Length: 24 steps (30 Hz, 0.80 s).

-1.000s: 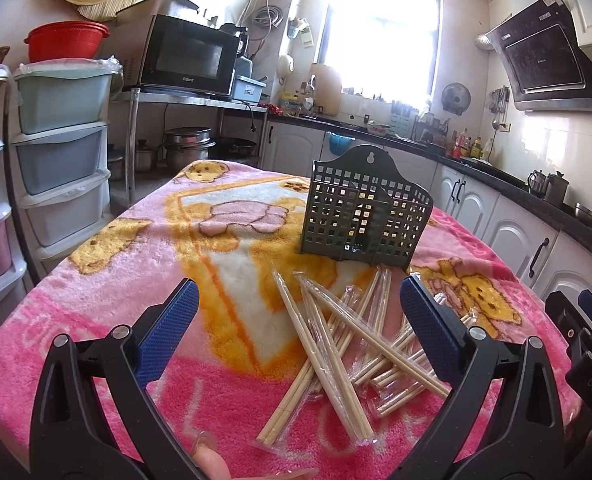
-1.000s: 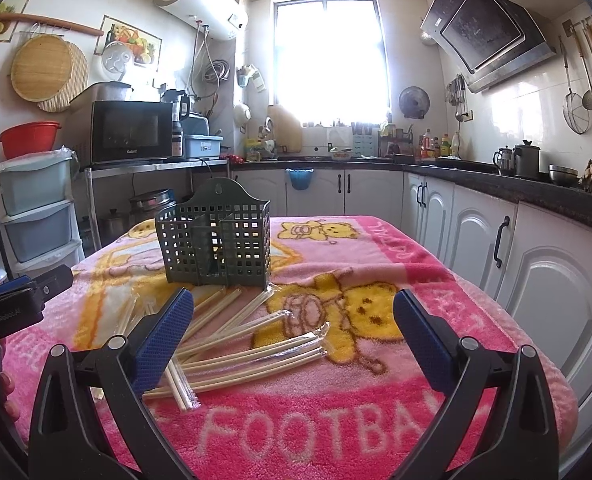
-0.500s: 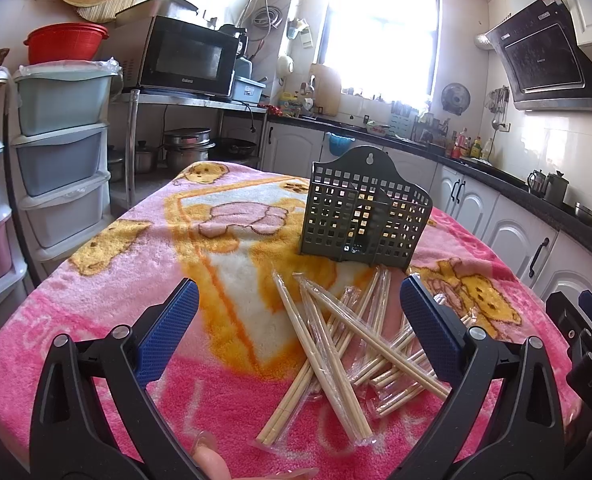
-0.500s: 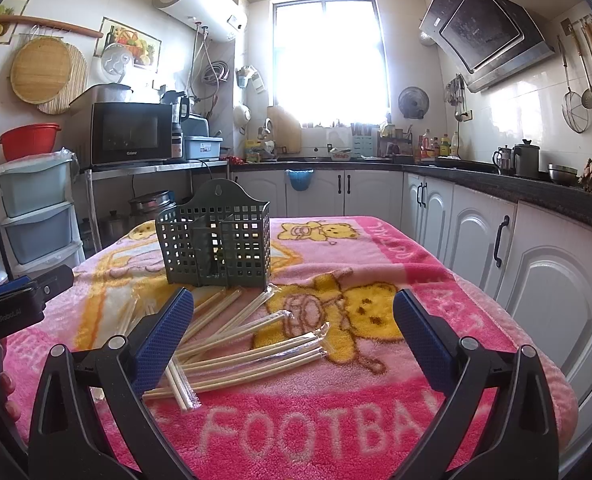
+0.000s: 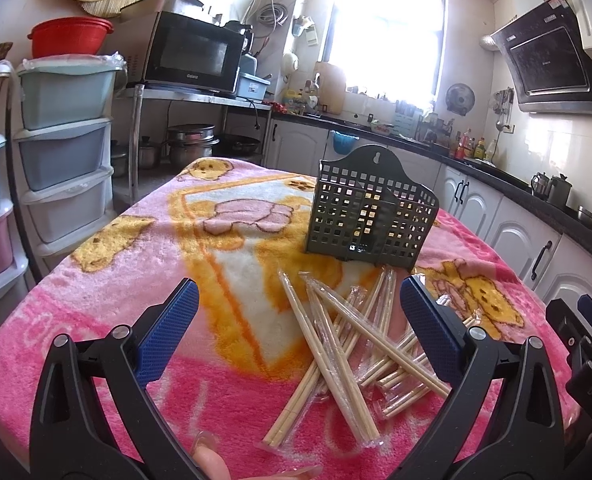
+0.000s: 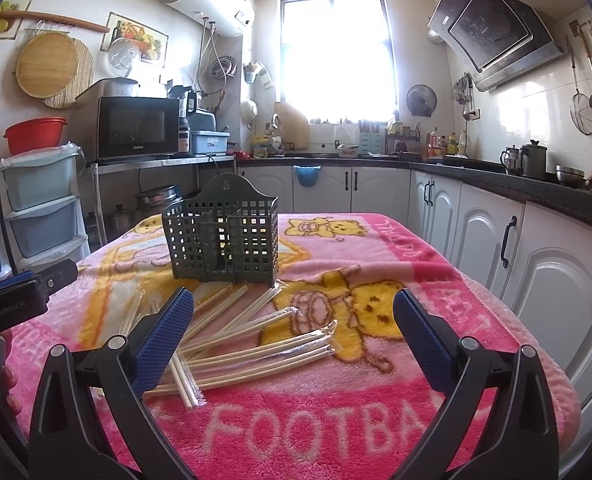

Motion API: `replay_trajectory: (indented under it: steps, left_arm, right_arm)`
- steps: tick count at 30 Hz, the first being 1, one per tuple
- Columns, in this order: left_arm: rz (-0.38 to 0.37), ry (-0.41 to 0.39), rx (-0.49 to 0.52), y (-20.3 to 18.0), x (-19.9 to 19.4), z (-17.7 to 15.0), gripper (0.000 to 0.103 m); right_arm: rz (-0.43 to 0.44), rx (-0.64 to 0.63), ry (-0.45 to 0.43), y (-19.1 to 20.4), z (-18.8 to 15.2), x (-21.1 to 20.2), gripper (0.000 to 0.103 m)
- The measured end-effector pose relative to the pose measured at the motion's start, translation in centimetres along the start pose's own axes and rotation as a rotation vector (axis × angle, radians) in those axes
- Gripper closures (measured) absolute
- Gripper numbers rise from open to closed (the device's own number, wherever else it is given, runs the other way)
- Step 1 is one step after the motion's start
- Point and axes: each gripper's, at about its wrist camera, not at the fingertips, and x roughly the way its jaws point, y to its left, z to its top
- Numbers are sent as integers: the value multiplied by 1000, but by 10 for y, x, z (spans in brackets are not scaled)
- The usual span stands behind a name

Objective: Organize utensils

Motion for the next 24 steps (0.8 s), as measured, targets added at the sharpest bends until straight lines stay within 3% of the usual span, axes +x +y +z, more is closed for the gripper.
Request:
replay_trajectory:
  steps: [9,24]
  left_arm:
    - [15,38,-50,26,12,-2,10]
    - [18,82,-102,50,40,24,10]
  right_arm:
    - [40,-38,27,7,6,14,6]
    - [112,-104,158,23,22,63,6]
